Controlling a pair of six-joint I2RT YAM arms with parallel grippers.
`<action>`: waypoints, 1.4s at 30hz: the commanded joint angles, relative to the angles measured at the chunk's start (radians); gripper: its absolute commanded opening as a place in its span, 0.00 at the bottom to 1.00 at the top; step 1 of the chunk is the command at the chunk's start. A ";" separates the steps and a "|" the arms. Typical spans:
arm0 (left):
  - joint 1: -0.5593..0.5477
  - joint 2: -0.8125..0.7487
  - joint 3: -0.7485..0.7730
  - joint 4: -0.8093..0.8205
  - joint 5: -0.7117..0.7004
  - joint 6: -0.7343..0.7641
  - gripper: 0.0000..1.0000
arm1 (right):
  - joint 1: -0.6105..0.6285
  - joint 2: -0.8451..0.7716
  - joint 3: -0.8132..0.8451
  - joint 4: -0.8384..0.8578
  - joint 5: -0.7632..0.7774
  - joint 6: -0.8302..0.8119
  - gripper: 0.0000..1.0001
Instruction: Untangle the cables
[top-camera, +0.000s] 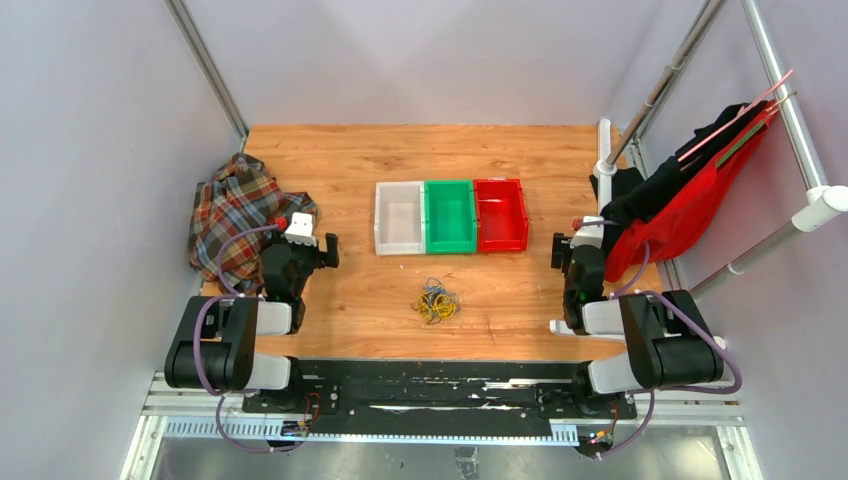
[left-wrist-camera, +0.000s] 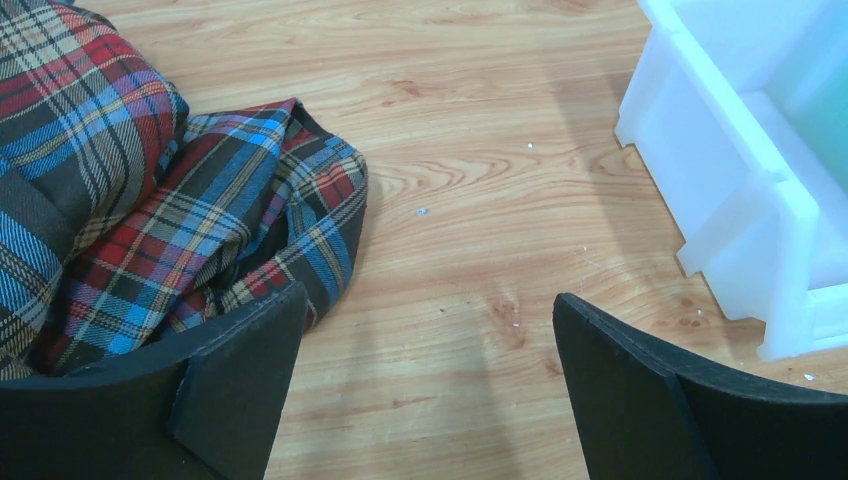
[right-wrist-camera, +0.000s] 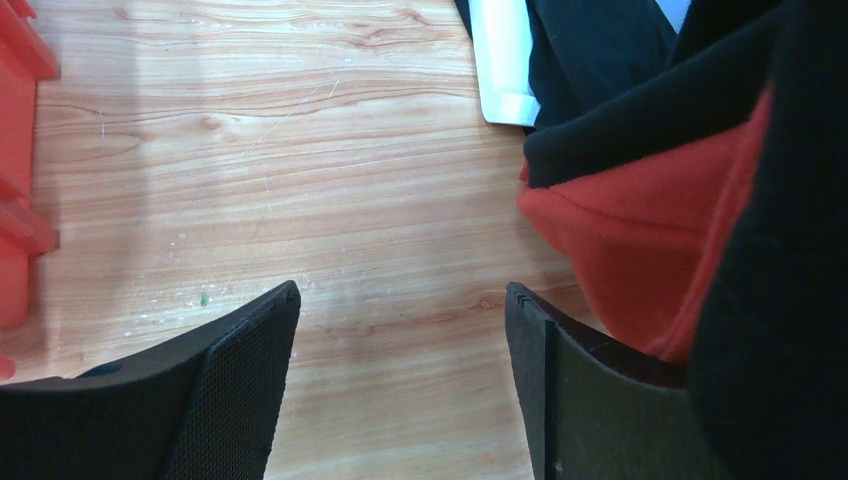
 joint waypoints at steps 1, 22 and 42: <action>0.009 0.001 0.012 0.048 -0.015 0.004 0.98 | -0.018 -0.008 0.017 0.013 -0.004 -0.003 0.75; 0.010 -0.218 0.290 -0.589 -0.044 0.032 0.98 | 0.093 -0.409 0.037 -0.304 0.038 -0.007 0.75; -0.015 -0.219 0.684 -1.557 0.561 0.159 0.98 | 0.223 -0.406 0.421 -0.913 -0.489 0.506 0.76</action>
